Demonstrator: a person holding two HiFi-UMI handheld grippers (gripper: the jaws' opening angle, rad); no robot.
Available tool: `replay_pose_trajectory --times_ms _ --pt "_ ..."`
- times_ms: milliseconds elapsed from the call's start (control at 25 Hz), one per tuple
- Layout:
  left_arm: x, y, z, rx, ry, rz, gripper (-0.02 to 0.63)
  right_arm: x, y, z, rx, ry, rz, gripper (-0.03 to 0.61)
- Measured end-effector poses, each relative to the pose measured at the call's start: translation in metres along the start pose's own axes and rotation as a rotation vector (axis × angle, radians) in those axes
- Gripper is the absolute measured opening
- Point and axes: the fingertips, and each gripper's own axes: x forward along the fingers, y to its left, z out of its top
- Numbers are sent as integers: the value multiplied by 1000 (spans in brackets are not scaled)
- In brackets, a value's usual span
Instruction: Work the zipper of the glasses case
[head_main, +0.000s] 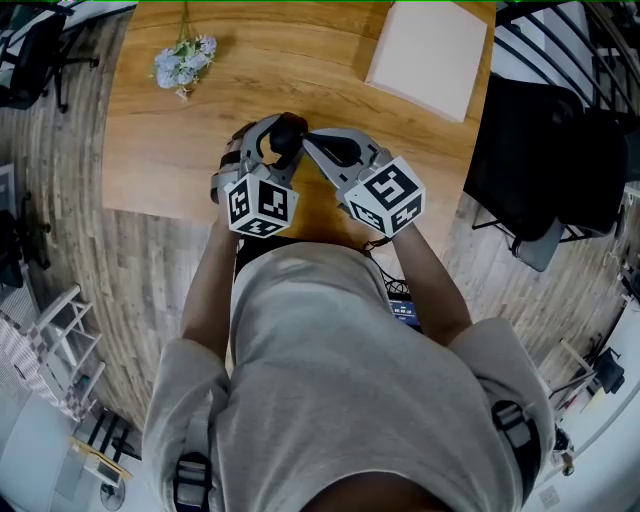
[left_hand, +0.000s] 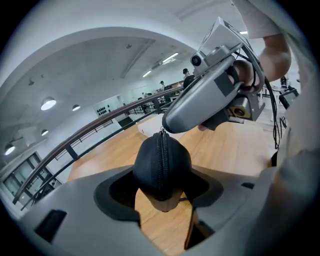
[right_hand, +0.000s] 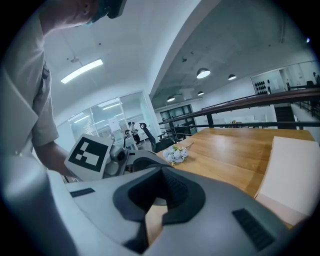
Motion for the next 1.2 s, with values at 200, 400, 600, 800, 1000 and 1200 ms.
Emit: replay_pose_trajectory --times_ms 200,400,600,800,1000,1200 --pt "5 0 2 14 -1 -7 270 4 14 3 -21 -2 38 25" --pt "6 -1 5 21 -14 -12 270 3 15 3 -11 -9 52 25" --pt "8 0 8 34 -33 -14 270 3 14 5 -4 -13 56 25" --pt "3 -1 13 57 -73 -54 270 -3 15 6 -72 -27 63 28" --pt "-7 -4 15 80 -136 -112 270 -12 6 -7 -168 24 73 166" --pt "-31 -23 32 119 -298 -302 270 -14 -4 -41 -625 233 64 216"
